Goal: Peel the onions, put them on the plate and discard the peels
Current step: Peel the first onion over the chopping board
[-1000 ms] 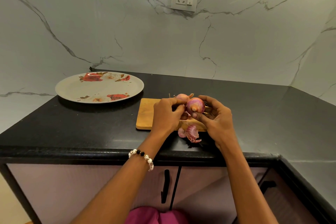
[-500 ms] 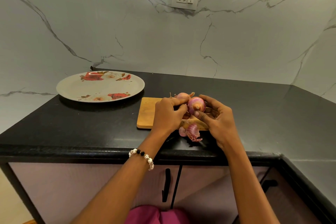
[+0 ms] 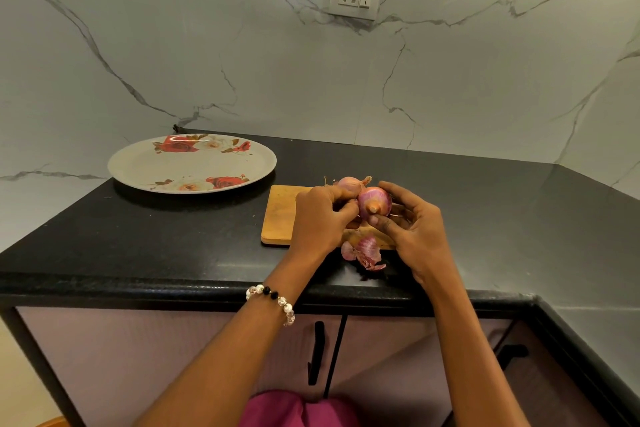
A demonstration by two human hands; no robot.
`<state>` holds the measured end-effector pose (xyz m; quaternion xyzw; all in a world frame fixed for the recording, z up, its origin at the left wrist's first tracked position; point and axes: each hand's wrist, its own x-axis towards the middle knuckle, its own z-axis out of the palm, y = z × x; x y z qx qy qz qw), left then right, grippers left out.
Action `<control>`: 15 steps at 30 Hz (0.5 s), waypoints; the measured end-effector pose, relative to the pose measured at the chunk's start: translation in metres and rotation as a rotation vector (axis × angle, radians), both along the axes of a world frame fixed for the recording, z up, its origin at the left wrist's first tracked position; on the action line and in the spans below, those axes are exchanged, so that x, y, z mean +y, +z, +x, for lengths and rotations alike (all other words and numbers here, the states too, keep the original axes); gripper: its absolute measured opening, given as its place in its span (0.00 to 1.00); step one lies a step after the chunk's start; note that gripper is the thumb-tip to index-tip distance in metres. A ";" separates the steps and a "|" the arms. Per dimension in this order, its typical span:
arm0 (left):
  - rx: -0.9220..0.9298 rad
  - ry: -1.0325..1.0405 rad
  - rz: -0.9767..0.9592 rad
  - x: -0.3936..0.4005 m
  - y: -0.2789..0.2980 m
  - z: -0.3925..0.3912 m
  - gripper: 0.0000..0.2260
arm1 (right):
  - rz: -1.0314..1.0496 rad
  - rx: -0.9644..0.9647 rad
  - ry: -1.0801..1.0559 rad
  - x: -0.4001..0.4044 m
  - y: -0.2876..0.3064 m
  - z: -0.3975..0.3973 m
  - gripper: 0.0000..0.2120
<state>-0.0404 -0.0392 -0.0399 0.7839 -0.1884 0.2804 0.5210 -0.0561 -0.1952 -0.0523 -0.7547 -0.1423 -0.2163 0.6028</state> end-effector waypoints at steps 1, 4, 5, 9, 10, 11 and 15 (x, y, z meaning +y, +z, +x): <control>-0.016 0.026 0.012 0.000 0.000 0.000 0.07 | -0.018 -0.011 -0.008 0.000 0.000 0.001 0.26; -0.053 0.091 0.081 -0.001 0.001 -0.001 0.03 | -0.056 -0.039 -0.024 0.000 0.000 0.001 0.26; -0.052 0.098 0.103 -0.001 0.001 -0.001 0.02 | -0.053 -0.042 -0.022 0.000 0.000 0.002 0.26; -0.048 0.107 0.180 -0.002 -0.001 0.001 0.03 | -0.037 -0.046 -0.011 0.001 0.000 0.001 0.26; -0.046 0.107 0.191 -0.002 -0.001 0.002 0.04 | -0.029 -0.052 -0.008 0.001 0.000 0.001 0.26; -0.041 0.103 0.197 -0.003 -0.001 0.003 0.04 | -0.021 -0.056 -0.005 0.001 0.000 0.001 0.25; -0.007 0.060 0.171 -0.004 0.001 0.002 0.03 | 0.028 -0.046 0.014 0.000 0.001 0.000 0.25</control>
